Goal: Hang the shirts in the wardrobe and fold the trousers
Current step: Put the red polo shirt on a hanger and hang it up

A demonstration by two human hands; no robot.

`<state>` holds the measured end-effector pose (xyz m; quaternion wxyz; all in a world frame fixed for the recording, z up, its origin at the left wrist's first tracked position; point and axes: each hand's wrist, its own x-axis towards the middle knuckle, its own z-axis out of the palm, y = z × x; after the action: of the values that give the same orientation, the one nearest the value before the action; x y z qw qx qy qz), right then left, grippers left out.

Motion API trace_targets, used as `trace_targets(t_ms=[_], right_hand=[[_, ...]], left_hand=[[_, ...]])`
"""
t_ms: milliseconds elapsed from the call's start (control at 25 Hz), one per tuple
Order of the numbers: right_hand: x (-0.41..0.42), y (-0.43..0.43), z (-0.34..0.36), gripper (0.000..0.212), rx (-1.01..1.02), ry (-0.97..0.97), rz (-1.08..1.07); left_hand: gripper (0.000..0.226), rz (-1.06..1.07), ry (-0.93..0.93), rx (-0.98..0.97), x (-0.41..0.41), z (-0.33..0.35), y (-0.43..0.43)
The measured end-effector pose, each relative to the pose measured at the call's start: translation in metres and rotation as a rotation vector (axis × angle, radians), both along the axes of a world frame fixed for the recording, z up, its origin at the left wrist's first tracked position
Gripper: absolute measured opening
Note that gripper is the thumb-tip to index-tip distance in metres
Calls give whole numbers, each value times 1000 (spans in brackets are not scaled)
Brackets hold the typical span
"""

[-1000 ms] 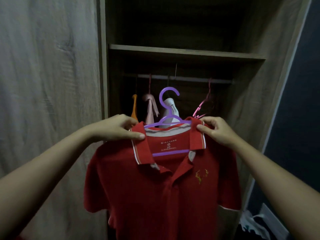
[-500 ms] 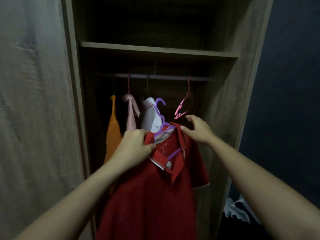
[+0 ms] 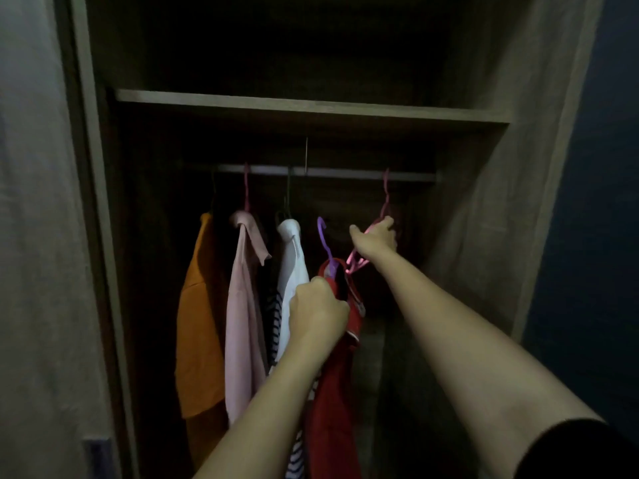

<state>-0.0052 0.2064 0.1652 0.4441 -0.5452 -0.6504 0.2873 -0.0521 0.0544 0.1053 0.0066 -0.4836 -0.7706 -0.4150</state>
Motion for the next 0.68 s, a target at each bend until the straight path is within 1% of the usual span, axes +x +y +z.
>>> trace_targets(t_ms=[80, 160, 240, 360, 480, 680], right_hand=[[-9, 15, 2, 86, -122, 20, 49], [-11, 28, 3, 77, -162, 25, 35], [-5, 41, 3, 61, -107, -56, -35], [19, 59, 6, 47, -29, -274, -86], [42, 74, 8, 42, -24, -390, -68], [62, 92, 6, 44, 2, -424, 66]], left_hand=[[27, 24, -25, 8, 4, 3, 14], [28, 35, -37, 24, 9, 10, 29], [28, 22, -35, 38, 12, 22, 46], [25, 17, -21, 8, 12, 51, 77], [24, 50, -12, -12, 0, 87, 107], [34, 105, -50, 27, -21, 126, 145]])
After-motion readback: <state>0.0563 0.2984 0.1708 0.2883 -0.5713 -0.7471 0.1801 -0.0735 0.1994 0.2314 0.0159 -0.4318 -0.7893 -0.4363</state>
